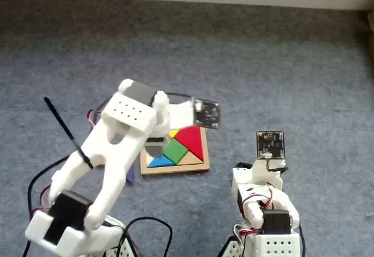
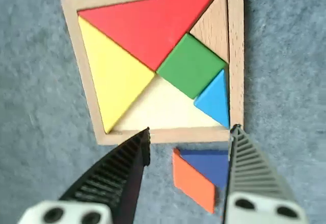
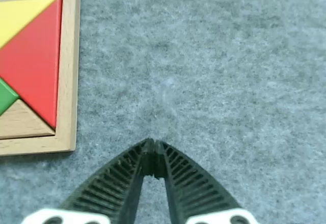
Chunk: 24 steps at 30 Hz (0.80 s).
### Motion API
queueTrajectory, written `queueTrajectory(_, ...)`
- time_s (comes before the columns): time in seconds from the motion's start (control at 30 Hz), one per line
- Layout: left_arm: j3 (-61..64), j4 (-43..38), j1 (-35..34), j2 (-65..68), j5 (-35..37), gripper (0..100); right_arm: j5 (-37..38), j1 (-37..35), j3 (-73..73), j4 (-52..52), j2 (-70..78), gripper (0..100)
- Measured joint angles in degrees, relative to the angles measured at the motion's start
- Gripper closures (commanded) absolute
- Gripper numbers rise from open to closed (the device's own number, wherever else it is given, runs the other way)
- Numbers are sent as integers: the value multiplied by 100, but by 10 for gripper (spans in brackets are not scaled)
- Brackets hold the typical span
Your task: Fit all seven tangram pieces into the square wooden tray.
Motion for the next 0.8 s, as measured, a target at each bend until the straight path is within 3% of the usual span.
queueTrajectory(0.17,993,-343,-440,-431,651,748,0,0,0,0,0,981)
queueTrajectory(0.43,2655,-2075,-826,-624,1653,748,0,0,0,0,0,981)
queueTrajectory(0.8,3165,-3174,-888,-738,2127,748,0,0,0,0,0,981)
